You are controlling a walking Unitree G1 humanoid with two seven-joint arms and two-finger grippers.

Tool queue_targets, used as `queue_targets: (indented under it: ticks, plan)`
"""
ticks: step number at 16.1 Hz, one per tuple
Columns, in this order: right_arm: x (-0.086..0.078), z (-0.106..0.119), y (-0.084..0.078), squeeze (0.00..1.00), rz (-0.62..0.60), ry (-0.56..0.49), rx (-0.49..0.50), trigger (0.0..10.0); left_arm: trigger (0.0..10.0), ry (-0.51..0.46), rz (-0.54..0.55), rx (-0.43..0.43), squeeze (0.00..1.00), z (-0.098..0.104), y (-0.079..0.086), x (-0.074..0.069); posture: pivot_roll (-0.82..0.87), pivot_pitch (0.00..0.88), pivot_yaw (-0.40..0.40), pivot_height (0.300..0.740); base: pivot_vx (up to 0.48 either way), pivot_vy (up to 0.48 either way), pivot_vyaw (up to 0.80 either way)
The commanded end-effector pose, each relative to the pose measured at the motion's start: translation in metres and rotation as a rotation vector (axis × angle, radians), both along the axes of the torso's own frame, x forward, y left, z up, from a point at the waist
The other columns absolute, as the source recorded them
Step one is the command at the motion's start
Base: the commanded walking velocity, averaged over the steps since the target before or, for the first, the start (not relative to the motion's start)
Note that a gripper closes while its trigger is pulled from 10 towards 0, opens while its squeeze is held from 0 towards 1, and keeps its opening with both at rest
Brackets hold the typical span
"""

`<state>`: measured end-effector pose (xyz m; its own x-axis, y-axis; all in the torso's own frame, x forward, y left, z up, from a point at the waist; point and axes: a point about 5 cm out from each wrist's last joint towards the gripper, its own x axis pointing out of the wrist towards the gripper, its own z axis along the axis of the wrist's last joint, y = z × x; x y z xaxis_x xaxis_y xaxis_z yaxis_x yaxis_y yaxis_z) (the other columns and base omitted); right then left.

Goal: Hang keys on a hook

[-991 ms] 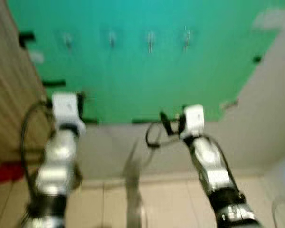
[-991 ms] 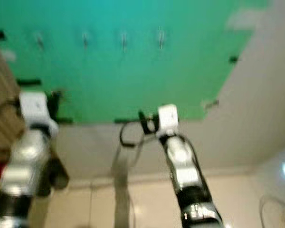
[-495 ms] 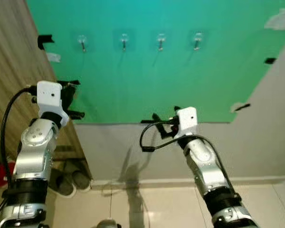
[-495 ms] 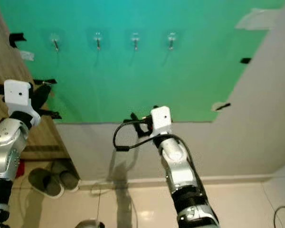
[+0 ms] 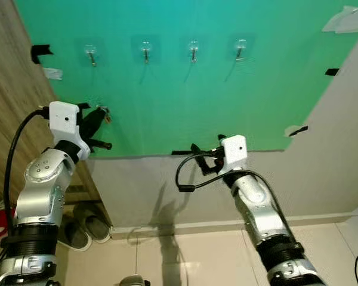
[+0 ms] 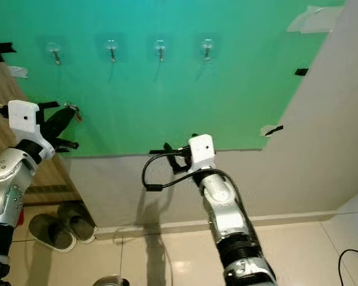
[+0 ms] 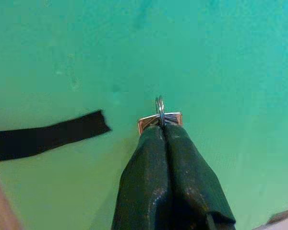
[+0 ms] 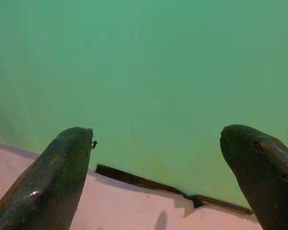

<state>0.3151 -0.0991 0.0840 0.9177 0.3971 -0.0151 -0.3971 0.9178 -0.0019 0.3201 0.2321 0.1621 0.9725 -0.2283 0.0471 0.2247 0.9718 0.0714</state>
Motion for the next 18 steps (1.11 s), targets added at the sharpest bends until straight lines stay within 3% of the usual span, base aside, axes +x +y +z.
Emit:
queue_targets:
  ticks: [1, 6, 8, 11, 12, 13, 15, 17, 18]
  plan:
    - [-0.001, 0.0, 0.001, 0.0, 0.004, 0.005, 0.016, 10.0, 10.0, -0.027, -0.009, 0.001, 0.0, 0.008, 0.001, 0.0, 0.07, 0.0, -0.043, 0.74, 0.0, 0.48, 0.0]
    - [-0.001, -0.001, 0.002, 0.0, 0.014, 0.009, 0.014, 10.0, 10.0, -0.025, -0.08, 0.018, 0.0, 0.007, -0.008, -0.007, 0.08, 0.0, -0.045, 0.74, 0.0, 0.48, 0.0]
    - [-0.002, -0.003, 0.004, 0.0, 0.021, 0.026, 0.004, 10.0, 10.0, -0.022, -0.121, 0.049, 0.0, 0.008, -0.012, -0.009, 0.08, 0.0, -0.041, 0.74, 0.0, 0.0, 0.0]
    - [-0.005, -0.006, 0.004, 0.0, 0.025, 0.031, -0.002, 10.0, 10.0, 0.016, -0.266, 0.08, 0.0, 0.007, -0.023, -0.01, 0.07, 0.0, -0.031, 0.74, 0.0, 0.0, -0.6]
    - [-0.005, -0.007, 0.002, 0.0, 0.019, 0.027, 0.002, 10.0, 10.0, 0.045, -0.365, 0.112, 0.0, 0.006, -0.028, -0.01, 0.07, 0.0, -0.028, 0.74, 0.0, 0.0, 0.0]
    - [-0.005, -0.007, 0.002, 0.0, 0.018, 0.026, 0.002, 10.0, 10.0, 0.047, -0.38, 0.128, 0.0, 0.007, -0.029, -0.009, 0.07, 0.0, -0.028, 0.74, 0.0, 0.0, 0.0]
    - [-0.005, -0.006, 0.003, 0.0, 0.018, 0.025, 0.001, 10.0, 10.0, 0.048, -0.415, 0.124, 0.0, 0.015, -0.029, -0.001, 0.06, 0.0, -0.026, 0.74, 0.0, 0.0, 0.0]
    - [-0.004, -0.004, 0.002, 0.0, 0.015, 0.018, 0.003, 10.0, 10.0, 0.078, -0.486, 0.031, 0.0, 0.033, -0.027, 0.009, 0.05, 0.0, -0.025, 0.74, 0.0, 0.0, 0.0]
    - [-0.004, -0.005, 0.001, 0.0, 0.012, 0.018, 0.002, 10.0, 10.0, 0.073, -0.486, 0.039, 0.0, 0.037, -0.024, 0.013, 0.04, 0.0, -0.025, 0.74, 0.0, 0.0, 0.0]
